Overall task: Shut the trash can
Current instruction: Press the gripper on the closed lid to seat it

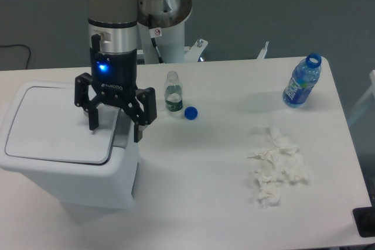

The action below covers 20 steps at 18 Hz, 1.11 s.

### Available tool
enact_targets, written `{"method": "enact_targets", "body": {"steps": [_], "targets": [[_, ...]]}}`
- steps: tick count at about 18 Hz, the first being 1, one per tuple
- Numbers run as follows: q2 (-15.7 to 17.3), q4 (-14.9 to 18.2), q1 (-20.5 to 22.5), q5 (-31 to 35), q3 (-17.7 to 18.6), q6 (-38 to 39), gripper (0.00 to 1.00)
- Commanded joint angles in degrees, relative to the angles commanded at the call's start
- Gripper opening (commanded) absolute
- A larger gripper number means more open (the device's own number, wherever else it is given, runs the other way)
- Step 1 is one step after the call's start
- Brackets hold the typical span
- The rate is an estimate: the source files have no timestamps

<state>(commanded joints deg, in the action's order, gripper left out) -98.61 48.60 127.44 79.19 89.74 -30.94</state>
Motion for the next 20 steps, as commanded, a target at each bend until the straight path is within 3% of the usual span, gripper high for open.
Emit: {"method": "enact_targets", "body": {"steps": [20], "targets": [[-0.97, -0.09, 0.00, 0.00, 0.09, 0.00, 1.00]]}}
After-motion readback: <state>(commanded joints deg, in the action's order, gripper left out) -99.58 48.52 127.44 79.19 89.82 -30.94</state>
